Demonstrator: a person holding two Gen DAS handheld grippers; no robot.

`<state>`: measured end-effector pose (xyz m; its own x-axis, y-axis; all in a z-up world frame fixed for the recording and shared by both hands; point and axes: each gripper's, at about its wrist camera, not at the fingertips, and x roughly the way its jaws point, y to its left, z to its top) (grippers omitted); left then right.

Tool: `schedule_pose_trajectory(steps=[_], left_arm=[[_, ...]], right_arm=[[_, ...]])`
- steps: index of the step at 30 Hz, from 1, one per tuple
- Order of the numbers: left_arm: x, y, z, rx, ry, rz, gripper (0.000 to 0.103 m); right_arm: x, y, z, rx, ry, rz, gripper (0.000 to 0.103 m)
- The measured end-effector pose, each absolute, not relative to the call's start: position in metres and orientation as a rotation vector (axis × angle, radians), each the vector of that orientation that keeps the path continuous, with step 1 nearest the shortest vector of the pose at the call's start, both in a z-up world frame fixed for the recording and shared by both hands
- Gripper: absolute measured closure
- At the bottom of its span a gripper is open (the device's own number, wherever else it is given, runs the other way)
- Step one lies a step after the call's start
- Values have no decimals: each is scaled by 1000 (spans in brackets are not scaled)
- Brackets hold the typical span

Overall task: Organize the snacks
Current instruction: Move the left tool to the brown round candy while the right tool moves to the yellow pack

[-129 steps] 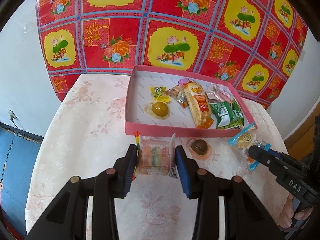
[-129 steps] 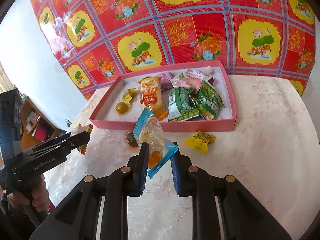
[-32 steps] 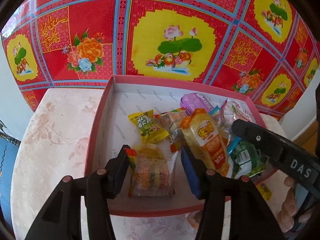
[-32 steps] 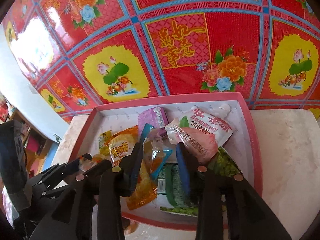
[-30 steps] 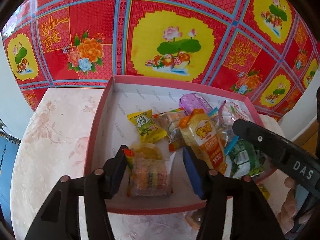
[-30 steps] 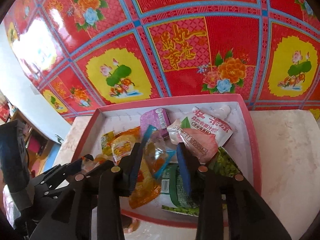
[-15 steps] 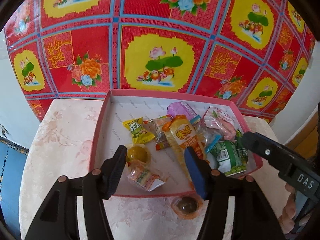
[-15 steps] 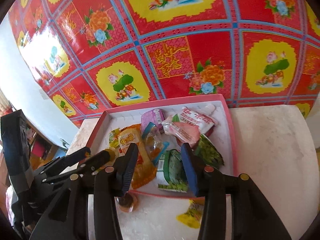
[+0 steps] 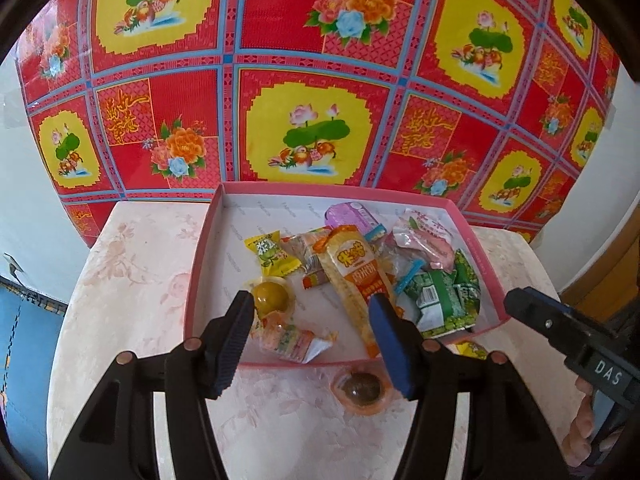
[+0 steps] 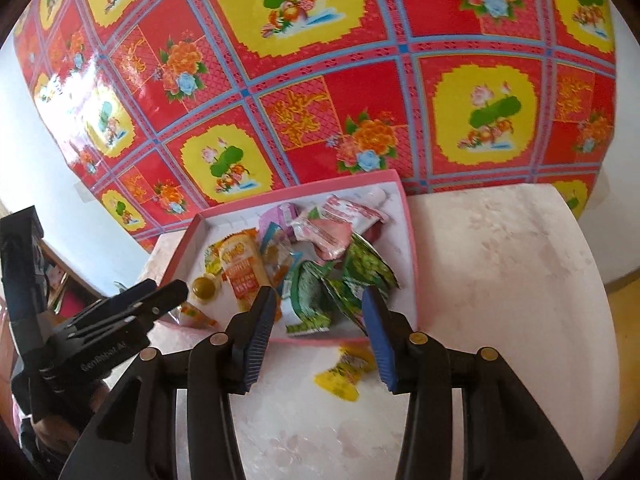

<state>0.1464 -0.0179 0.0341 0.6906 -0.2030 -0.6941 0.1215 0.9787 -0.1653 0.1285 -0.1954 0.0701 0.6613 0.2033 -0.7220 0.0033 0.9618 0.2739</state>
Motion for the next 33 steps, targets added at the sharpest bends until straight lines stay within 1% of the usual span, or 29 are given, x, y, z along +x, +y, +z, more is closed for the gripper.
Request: schedule_pose_trajectory(steps=[9,22,33], left_arm=[[132,-24,33,-98,797,-206,40],[117,-39,11,-74,870,-220,40],[119,-50,-8,-45,923,-187,40]], right_arm=[[117,-202,53,277,877,86,57],[106,-209,43,306,896,75,57],[105,-221,38,332,908,61,57]])
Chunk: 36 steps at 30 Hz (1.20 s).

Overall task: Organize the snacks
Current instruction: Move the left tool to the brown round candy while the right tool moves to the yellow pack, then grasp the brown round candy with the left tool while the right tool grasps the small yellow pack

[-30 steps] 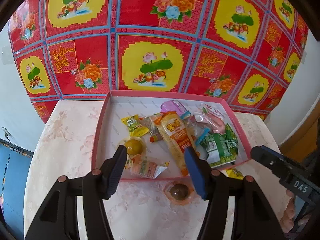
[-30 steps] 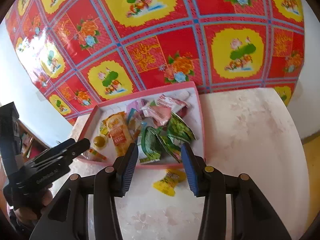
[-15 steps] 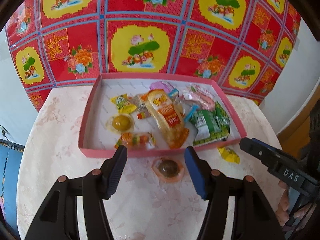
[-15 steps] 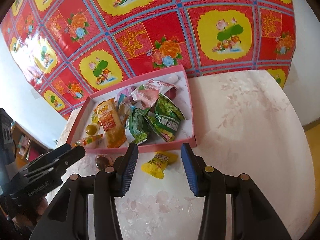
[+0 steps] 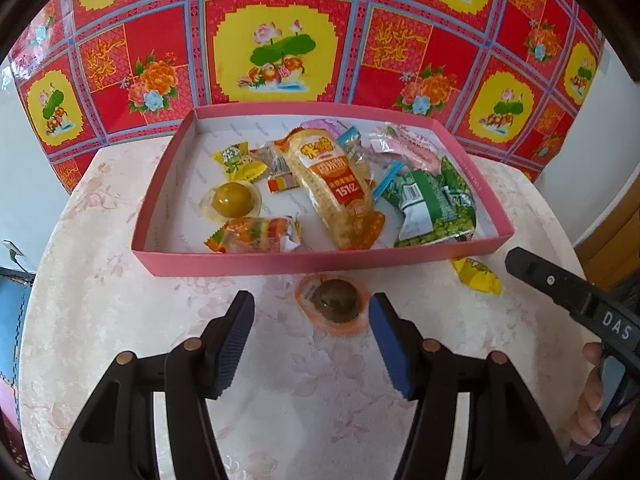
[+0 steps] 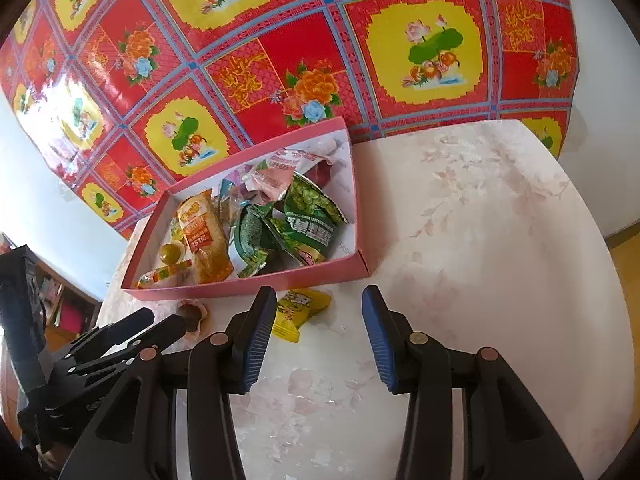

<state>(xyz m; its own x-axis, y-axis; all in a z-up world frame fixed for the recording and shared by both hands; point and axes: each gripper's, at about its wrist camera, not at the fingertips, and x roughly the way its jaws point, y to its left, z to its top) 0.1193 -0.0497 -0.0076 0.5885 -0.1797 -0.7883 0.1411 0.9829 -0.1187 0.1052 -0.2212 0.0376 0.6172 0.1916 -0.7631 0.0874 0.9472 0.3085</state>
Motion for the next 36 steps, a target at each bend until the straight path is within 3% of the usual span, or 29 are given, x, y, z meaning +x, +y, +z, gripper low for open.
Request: schedule_pose_trajectory(steps=[12,18,36], left_arm=[[125,-64,-19,15,912,-195,42],[124,-69,-21,66,890,-192,52],[118,-57,-14,12,869,-249,57]], right_arm=[[108,-222,28,343,930,79,57],[110,-220,26,330,934,80,57],[112,-205,23,292,961,109,57]])
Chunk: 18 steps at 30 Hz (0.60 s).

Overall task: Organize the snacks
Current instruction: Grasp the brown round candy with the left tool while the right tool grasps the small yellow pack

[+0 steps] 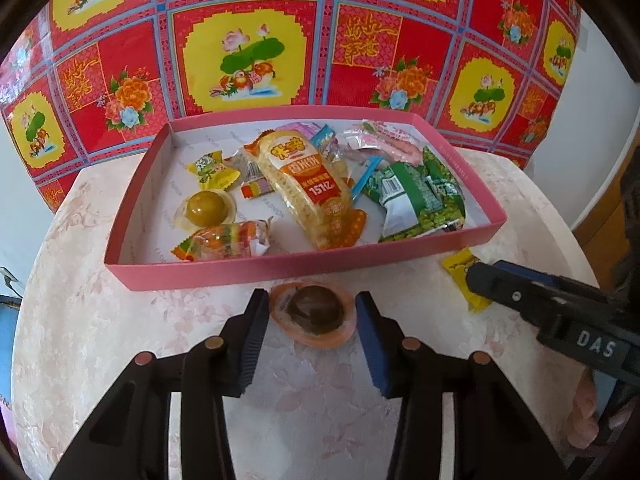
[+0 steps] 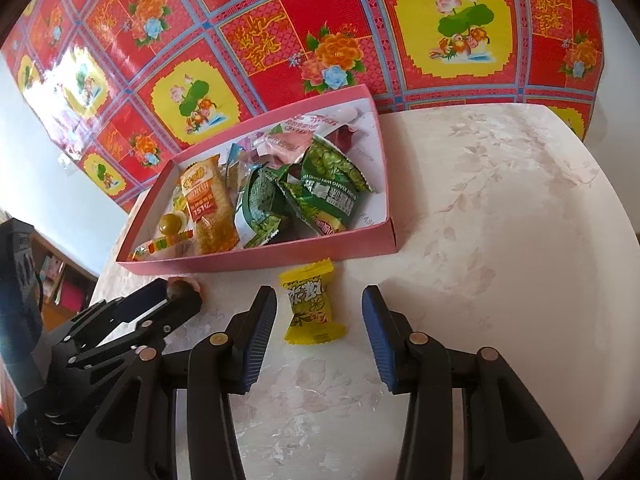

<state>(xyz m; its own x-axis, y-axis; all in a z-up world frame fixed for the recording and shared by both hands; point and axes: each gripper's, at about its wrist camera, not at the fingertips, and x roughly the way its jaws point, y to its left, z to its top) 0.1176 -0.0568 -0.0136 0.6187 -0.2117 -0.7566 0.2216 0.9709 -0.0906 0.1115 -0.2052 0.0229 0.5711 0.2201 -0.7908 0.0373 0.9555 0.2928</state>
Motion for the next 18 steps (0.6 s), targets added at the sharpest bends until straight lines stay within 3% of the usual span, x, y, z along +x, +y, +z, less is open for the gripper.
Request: schedule_pose_trajectory(steps=[12,18], left_arm=[[112,-38,-11,-38,854,-250,56],[109,-32,-10,-54,842,-249,56]], right_arm=[[113,-189,22,204,952,81,57],[112,-187,21,132,953,17,79]])
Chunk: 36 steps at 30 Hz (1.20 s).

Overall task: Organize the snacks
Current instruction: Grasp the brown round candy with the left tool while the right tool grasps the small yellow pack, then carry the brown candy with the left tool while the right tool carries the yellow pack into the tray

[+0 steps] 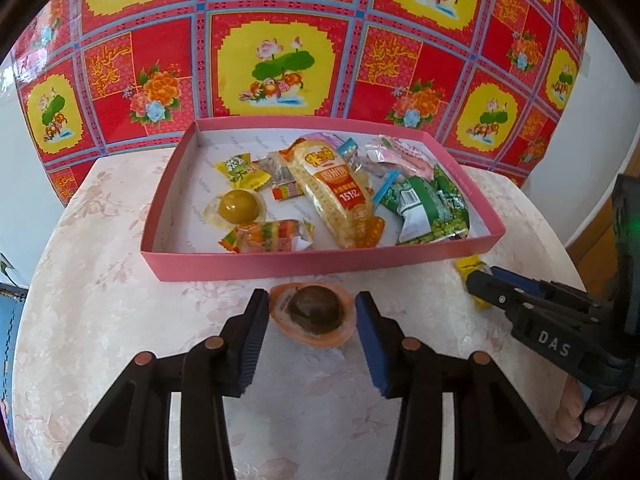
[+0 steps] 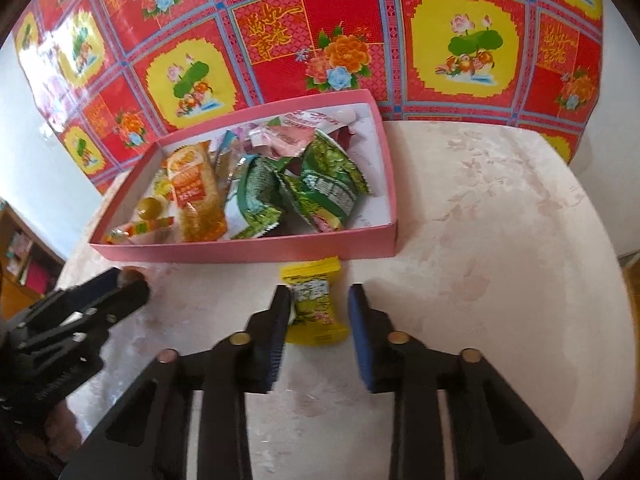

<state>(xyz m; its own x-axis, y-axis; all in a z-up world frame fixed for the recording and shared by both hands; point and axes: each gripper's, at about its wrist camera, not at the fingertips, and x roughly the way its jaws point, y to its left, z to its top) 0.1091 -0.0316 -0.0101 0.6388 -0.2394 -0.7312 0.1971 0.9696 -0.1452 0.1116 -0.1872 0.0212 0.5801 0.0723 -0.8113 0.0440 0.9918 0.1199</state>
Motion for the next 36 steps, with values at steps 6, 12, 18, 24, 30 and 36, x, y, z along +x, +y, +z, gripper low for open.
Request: schedule_pose_trajectory(steps=[6,12,18,24,30,36], left_arm=[[106,-26,-5,-66,828,-247,56],[101,-19,5,-77,803,-242,56],[99,-12,18,-78,775,-229,56],[106,-4,30,-78,750,-209,56],[120,-1,38,-80,732,-198,56],[135,-3,46,-68,713,-197,56]], right_arm=[[109,-189,21,146,959,27,82],[102,-188,25,153,949,44,82],[96,-186,40,151,914,55,82],[98,-184,54,153,886,75,82],[107,-180,68,159,861,97,82],[121,-171,78,147,846,122,82]])
